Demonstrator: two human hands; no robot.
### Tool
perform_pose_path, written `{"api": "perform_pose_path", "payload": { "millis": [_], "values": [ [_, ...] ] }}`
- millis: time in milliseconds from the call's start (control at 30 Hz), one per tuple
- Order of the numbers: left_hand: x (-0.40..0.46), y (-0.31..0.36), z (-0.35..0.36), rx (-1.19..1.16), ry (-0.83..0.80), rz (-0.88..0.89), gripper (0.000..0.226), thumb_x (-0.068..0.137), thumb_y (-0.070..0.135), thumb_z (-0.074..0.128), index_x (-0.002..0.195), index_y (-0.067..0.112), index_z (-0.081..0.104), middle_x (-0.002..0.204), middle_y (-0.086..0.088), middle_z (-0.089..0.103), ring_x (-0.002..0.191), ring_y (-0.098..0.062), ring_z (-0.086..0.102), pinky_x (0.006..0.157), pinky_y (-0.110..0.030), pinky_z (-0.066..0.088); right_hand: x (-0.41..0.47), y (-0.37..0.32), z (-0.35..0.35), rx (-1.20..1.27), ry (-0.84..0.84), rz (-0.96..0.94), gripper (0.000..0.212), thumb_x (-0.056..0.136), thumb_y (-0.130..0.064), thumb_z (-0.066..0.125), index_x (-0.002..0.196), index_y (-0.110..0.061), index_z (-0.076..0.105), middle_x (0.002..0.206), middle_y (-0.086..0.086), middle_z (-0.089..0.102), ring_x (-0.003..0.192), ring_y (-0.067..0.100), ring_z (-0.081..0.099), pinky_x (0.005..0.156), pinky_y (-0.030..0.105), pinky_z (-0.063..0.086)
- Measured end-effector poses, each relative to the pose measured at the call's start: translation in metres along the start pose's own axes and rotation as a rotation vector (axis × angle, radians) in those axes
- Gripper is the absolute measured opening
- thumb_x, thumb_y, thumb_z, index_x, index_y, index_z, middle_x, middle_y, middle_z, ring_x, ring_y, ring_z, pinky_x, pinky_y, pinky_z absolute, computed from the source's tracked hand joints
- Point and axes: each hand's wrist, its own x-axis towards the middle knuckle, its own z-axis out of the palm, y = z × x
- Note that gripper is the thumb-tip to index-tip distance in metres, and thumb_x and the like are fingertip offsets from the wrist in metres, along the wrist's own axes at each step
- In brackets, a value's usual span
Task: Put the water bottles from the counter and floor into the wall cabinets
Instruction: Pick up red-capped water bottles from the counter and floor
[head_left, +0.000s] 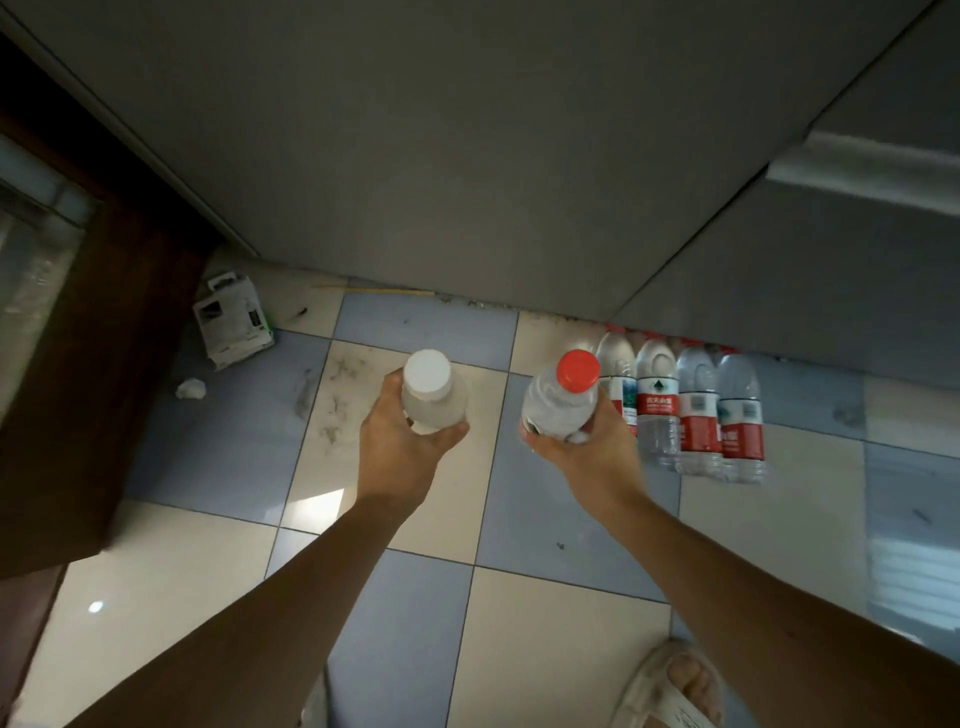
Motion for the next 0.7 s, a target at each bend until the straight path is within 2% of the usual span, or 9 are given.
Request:
{"api": "perform_pose_path", "payload": {
  "millis": [67,133,200,267,367,467,567,633,700],
  "values": [
    [-0.016,0.038,-0.026,-0.011,-0.001,-0.011,0.077,0.073,0.016,0.088,0.135,0.027,0.046,0.126,0.006,0.056,0.119,-0.019,0.054,0.096,-0.028,0.046,-0.026,-0.045,-0.009,-0.001,-0.008,-0.011,0.066,0.072,-0.02,0.09,0.129,-0.026,0.057,0.113,-0.01,0.068,0.106,0.011,0.065,0.08,0.015,0.056],
    [-0.037,0.085,-0.057,-0.03,0.01,0.0,0.075,0.071,0.017,0.089,0.134,0.024,0.049,0.125,0.006,0.058,0.118,-0.021,0.056,0.097,-0.031,0.05,-0.054,-0.103,-0.017,0.01,-0.033,-0.037,0.064,0.073,-0.02,0.089,0.128,-0.025,0.058,0.114,-0.01,0.069,0.106,0.01,0.066,0.081,0.015,0.056],
    [-0.061,0.136,-0.093,-0.037,0.011,0.009,0.076,0.069,0.02,0.091,0.134,0.024,0.05,0.122,0.009,0.06,0.116,-0.017,0.057,0.09,-0.02,0.049,-0.086,-0.164,-0.027,0.025,-0.076,-0.052,0.063,0.075,-0.02,0.088,0.129,-0.026,0.058,0.116,-0.01,0.07,0.109,0.012,0.065,0.088,0.023,0.056],
    [-0.087,0.179,-0.125,-0.063,0.013,0.001,0.078,0.066,0.025,0.092,0.133,0.026,0.051,0.118,0.017,0.061,0.113,-0.013,0.059,0.084,-0.016,0.047,-0.116,-0.216,-0.035,0.063,-0.074,-0.072,0.061,0.074,-0.018,0.089,0.126,-0.029,0.06,0.113,-0.013,0.071,0.107,0.01,0.066,0.086,0.021,0.056],
    [-0.124,0.266,-0.199,-0.135,0.039,0.055,0.088,0.06,0.039,0.091,0.137,0.026,0.051,0.122,0.018,0.062,0.116,-0.01,0.059,0.096,-0.031,0.049,-0.159,-0.324,-0.049,0.092,-0.051,-0.151,0.058,0.072,-0.023,0.091,0.122,-0.033,0.062,0.11,-0.017,0.072,0.104,0.006,0.068,0.085,0.025,0.058],
    [-0.164,0.353,-0.278,-0.149,0.049,0.166,0.084,0.058,0.046,0.087,0.134,0.035,0.051,0.125,0.022,0.063,0.116,0.0,0.058,0.099,-0.028,0.047,-0.207,-0.436,-0.066,0.101,-0.065,-0.233,0.057,0.072,-0.026,0.09,0.123,-0.029,0.064,0.114,-0.013,0.072,0.107,0.009,0.067,0.094,0.036,0.057],
    [-0.191,0.426,-0.351,-0.189,0.034,0.272,0.067,0.063,0.038,0.092,0.119,0.048,0.056,0.118,0.023,0.066,0.111,0.001,0.063,0.095,-0.03,0.051,-0.244,-0.535,-0.077,0.12,-0.049,-0.329,0.062,0.071,-0.023,0.091,0.126,-0.03,0.063,0.117,-0.018,0.07,0.109,0.003,0.066,0.094,0.027,0.055],
    [-0.206,0.472,-0.392,-0.208,0.037,0.368,0.066,0.063,0.037,0.093,0.114,0.056,0.057,0.119,0.02,0.066,0.112,-0.003,0.064,0.095,-0.032,0.052,-0.267,-0.594,-0.082,0.123,-0.044,-0.406,0.064,0.071,-0.022,0.091,0.127,-0.032,0.063,0.119,-0.021,0.069,0.11,-0.002,0.064,0.092,0.017,0.053],
    [-0.213,0.515,-0.428,-0.189,0.052,0.472,0.067,0.065,0.036,0.092,0.116,0.06,0.054,0.121,0.024,0.064,0.114,0.0,0.061,0.095,-0.028,0.049,-0.286,-0.649,-0.087,0.139,-0.034,-0.483,0.063,0.071,-0.023,0.091,0.126,-0.031,0.063,0.119,-0.02,0.069,0.111,-0.002,0.064,0.093,0.016,0.052]
  ]
}}
